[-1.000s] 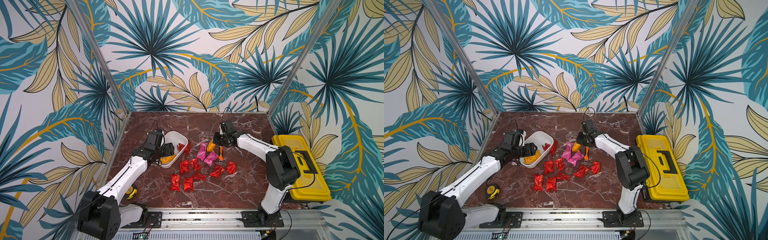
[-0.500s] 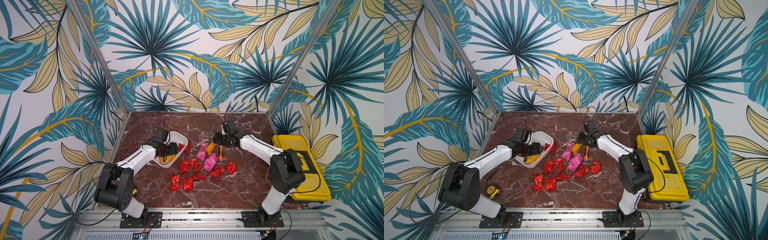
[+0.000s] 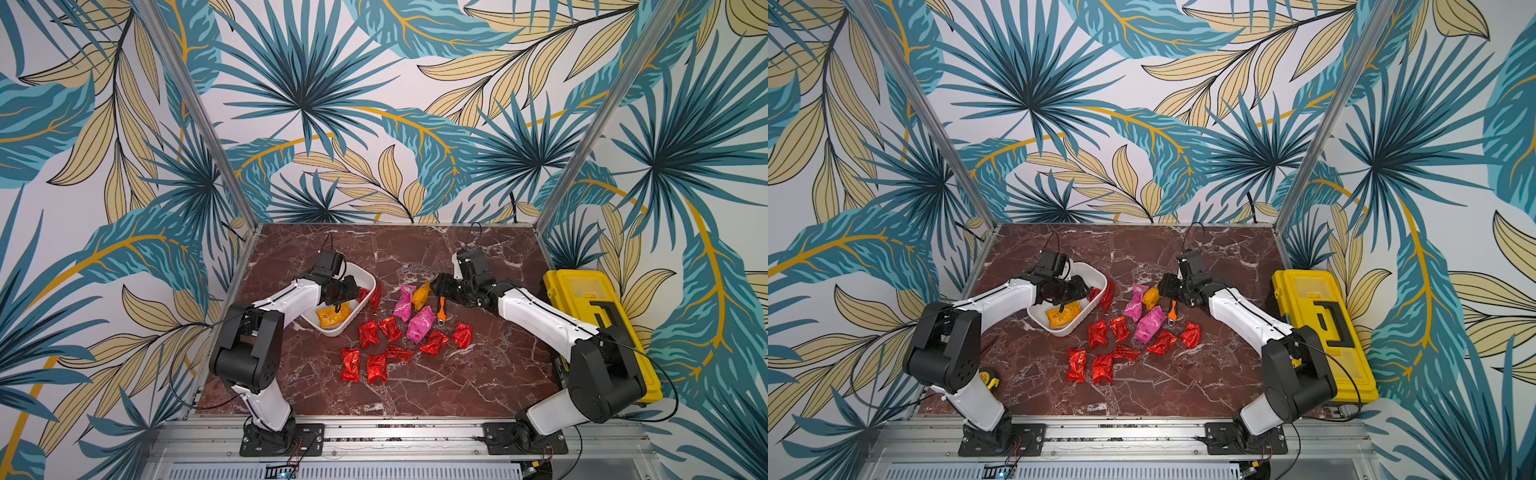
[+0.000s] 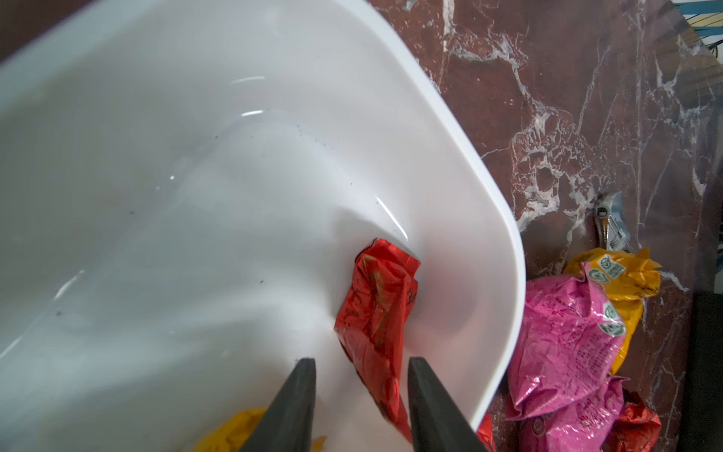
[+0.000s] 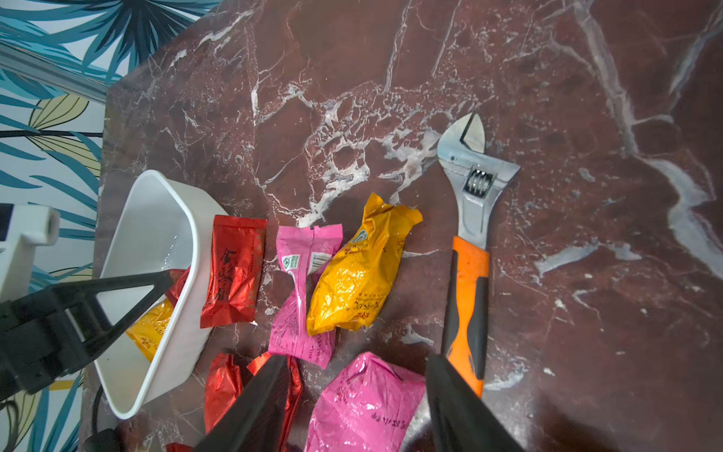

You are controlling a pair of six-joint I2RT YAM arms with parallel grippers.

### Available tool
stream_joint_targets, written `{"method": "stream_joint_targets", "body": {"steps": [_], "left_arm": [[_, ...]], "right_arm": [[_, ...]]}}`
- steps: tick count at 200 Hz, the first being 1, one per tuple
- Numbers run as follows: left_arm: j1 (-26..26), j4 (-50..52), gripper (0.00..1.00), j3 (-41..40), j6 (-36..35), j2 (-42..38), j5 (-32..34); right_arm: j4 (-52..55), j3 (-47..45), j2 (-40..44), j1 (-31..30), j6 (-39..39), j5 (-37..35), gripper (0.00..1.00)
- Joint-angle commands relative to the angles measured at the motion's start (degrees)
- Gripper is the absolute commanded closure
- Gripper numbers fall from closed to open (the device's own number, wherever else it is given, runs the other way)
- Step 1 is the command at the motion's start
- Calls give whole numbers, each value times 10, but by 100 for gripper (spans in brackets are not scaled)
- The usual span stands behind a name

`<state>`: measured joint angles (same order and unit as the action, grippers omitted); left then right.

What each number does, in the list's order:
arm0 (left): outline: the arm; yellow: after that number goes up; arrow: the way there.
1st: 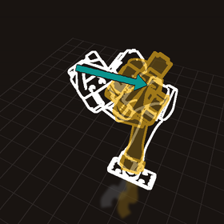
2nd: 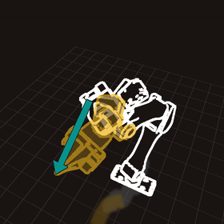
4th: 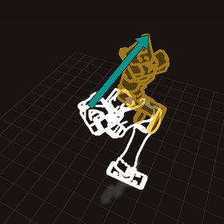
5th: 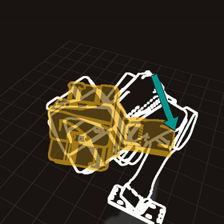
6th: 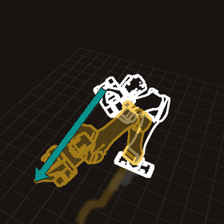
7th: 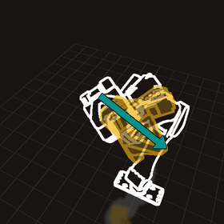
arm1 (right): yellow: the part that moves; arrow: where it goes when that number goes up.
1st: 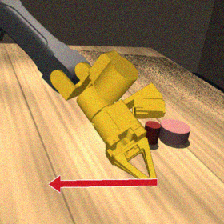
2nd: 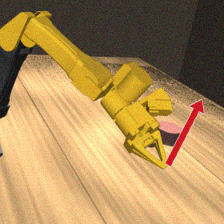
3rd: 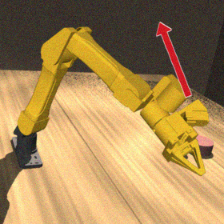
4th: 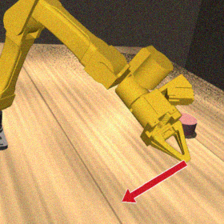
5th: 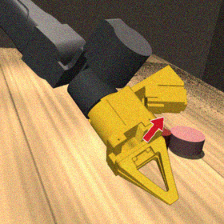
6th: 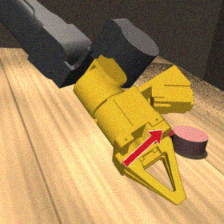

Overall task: Take the tea bags out of the storage box
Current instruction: Pick up the tea bag from the storage box.

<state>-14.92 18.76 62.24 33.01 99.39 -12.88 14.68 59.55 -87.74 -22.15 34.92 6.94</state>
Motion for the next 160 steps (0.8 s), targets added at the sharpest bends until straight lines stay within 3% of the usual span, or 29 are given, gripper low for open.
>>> {"method": "stream_joint_targets", "body": {"steps": [1, 73, 131, 160], "left_arm": [[3, -24, 63, 30, 15, 15, -1], [4, -26, 100, 28, 29, 20, 2], [4, -55, 100, -3, 27, -74, 27], [2, -95, 100, -41, 32, -141, -3]], "right_arm": [[-17, -15, 19, 0, 10, 21, 38], [-12, -30, 55, 0, 11, 31, 39], [-17, -42, 92, -5, 27, 74, 39], [-58, -42, 93, -25, 54, 106, 39]]}}
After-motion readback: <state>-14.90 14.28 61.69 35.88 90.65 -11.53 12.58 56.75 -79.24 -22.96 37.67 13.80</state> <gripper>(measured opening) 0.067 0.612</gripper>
